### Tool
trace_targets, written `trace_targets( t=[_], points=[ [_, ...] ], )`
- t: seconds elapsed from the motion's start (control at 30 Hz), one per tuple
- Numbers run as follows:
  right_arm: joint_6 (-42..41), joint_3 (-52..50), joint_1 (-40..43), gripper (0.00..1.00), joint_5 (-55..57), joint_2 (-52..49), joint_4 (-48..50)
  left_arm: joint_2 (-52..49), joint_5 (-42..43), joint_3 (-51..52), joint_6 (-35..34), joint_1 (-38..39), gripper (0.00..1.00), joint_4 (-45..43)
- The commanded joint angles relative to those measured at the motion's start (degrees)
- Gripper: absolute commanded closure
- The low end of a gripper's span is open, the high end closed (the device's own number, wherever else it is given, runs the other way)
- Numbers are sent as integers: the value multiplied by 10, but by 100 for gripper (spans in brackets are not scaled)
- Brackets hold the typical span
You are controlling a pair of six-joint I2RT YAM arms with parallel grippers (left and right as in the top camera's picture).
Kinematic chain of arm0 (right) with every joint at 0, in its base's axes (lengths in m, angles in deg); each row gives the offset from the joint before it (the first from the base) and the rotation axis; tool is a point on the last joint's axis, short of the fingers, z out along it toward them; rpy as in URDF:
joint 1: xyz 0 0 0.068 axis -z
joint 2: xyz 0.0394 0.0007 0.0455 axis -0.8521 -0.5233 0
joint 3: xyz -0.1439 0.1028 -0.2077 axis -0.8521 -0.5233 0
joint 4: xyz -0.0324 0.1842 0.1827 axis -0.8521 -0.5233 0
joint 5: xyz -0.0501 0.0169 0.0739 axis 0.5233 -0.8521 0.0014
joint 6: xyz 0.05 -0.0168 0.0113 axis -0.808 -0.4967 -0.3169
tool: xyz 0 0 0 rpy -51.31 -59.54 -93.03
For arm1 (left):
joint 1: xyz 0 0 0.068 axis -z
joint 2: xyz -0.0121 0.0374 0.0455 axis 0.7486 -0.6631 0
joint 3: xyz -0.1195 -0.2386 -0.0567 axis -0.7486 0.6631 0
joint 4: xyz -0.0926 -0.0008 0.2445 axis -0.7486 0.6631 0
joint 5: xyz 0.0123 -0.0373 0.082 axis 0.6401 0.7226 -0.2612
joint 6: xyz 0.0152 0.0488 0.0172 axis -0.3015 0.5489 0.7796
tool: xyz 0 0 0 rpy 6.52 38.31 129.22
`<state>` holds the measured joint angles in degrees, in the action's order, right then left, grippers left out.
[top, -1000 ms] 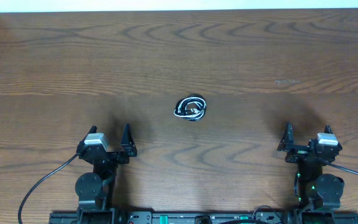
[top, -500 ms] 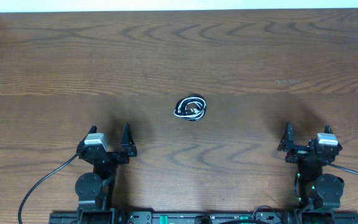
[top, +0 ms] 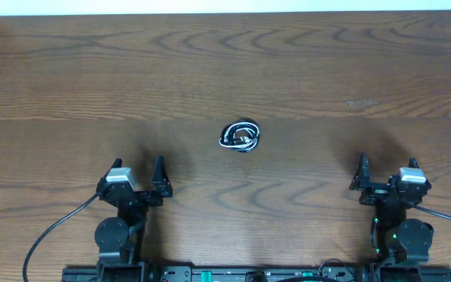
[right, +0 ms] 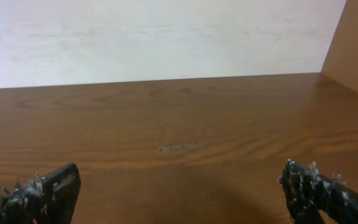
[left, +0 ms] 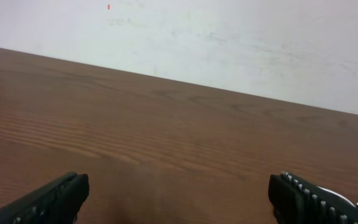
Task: Untangle cables
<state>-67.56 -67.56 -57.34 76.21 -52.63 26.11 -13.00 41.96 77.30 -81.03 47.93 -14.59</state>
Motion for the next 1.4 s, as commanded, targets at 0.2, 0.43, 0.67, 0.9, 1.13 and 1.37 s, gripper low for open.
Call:
trace_targets(
  t=[0.2, 0.43, 0.67, 0.9, 1.13, 1.37],
  points=[
    [9, -1, 4, 1, -3, 4, -2, 4, 10, 5, -1, 0, 2, 25],
    [9, -1, 4, 1, -3, 4, -2, 4, 10, 5, -1, 0, 2, 25],
    [9, -1, 4, 1, -3, 4, -2, 4, 10, 5, -1, 0, 2, 25],
    [9, -1, 4, 1, -3, 4, -2, 4, 10, 5, -1, 0, 2, 25],
    [9, -1, 4, 1, -3, 4, -2, 4, 10, 5, -1, 0, 2, 25],
    [9, -1, 4, 1, -3, 4, -2, 4, 10, 5, -1, 0, 2, 25]
  ],
)
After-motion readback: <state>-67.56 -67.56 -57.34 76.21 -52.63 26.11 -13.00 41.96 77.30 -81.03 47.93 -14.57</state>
